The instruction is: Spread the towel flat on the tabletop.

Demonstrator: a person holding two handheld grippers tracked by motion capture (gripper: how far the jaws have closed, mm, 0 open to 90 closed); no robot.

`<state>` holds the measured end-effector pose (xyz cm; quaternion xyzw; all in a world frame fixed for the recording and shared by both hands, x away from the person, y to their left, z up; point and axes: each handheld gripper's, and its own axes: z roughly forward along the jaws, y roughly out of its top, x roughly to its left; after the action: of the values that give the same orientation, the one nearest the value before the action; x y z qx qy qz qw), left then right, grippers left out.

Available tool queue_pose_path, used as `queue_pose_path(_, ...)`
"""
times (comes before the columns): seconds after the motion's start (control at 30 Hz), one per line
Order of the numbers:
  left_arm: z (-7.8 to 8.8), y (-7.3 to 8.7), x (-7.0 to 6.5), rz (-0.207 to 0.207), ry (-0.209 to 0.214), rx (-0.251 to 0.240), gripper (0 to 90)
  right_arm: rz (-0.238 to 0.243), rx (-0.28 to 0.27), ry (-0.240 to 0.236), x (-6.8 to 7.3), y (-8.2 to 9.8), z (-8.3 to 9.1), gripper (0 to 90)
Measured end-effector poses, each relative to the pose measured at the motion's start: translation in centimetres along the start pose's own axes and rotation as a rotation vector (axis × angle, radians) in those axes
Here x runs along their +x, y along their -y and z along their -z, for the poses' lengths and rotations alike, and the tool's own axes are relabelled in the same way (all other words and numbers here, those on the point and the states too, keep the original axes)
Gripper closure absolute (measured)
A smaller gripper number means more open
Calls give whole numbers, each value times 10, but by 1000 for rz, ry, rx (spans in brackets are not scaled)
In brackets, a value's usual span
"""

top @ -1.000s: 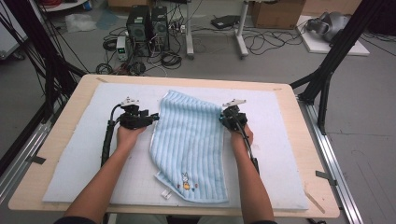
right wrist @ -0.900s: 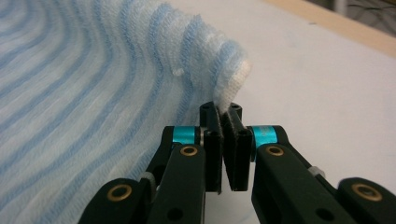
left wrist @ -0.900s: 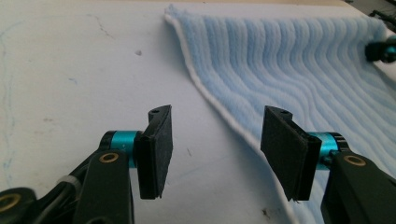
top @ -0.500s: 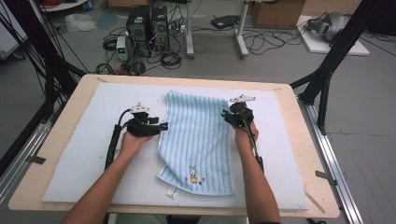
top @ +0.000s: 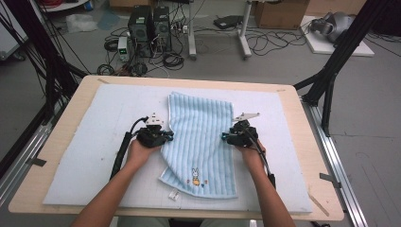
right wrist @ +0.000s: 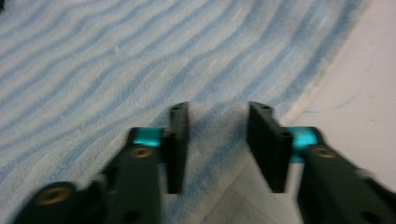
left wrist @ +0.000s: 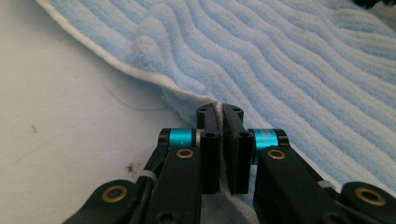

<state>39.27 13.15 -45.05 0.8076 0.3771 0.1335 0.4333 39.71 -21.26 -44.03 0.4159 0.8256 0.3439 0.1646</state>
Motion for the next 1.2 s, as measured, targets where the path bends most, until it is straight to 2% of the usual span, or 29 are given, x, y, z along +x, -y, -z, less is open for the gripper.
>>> queue_pose_path(0.07,2,0,7,34,-40,-20,864,24,-7,12,2,-3,-4,841)
queue_pose_path(0.1,2,-1,11,58,-52,-42,865,33,-11,18,2,-5,-7,859)
queue_pose_path(0.17,3,-1,19,98,-83,-77,871,42,-24,44,2,-10,-13,868)
queue_pose_path(0.2,3,-2,23,110,-85,-76,872,39,-29,59,3,-12,-17,868)
queue_pose_path(0.27,2,-5,29,102,-130,-89,878,46,-39,94,4,-18,-24,869)
queue_pose_path(0.33,-1,-7,35,136,-134,-106,878,59,-49,146,4,-24,-32,868)
queue_pose_path(0.47,-2,-8,38,141,-133,-112,864,25,-78,198,4,-27,-40,852)
queue_pose_path(0.5,-1,-8,39,150,-129,-121,817,21,-84,202,3,-27,-40,839)
queue_pose_path(0.53,0,-7,40,159,-119,-129,724,16,-83,196,3,-27,-40,803)
queue_pose_path(0.6,4,-4,42,182,-111,-131,609,7,-87,179,2,-26,-36,735)
queue_pose_path(0.7,12,1,42,202,-95,-148,505,-13,-110,137,1,-23,-25,622)
queue_pose_path(0.73,15,4,41,197,-84,-149,499,-13,-114,121,1,-22,-22,566)
queue_pose_path(0.8,21,7,37,184,-60,-136,483,-12,-121,76,4,-18,-13,537)
queue_pose_path(0.87,29,11,32,157,-54,-147,478,9,-135,68,8,-13,-2,519)
queue_pose_path(0.9,32,13,30,148,-52,-146,476,11,-122,50,10,-11,2,487)
queue_pose_path(0.93,36,15,27,143,-49,-143,472,12,-110,38,12,-9,6,484)
queue_pose_path(1.0,42,20,22,132,-48,-153,467,33,-135,19,19,-3,16,493)
queue_pose_path(1.07,49,25,17,130,-38,-156,468,56,-127,3,25,4,23,521)
queue_pose_path(1.13,56,31,13,124,-33,-158,471,70,-118,-40,32,12,29,530)
queue_pose_path(1.2,62,37,8,117,-24,-153,481,86,-79,-59,39,19,32,538)
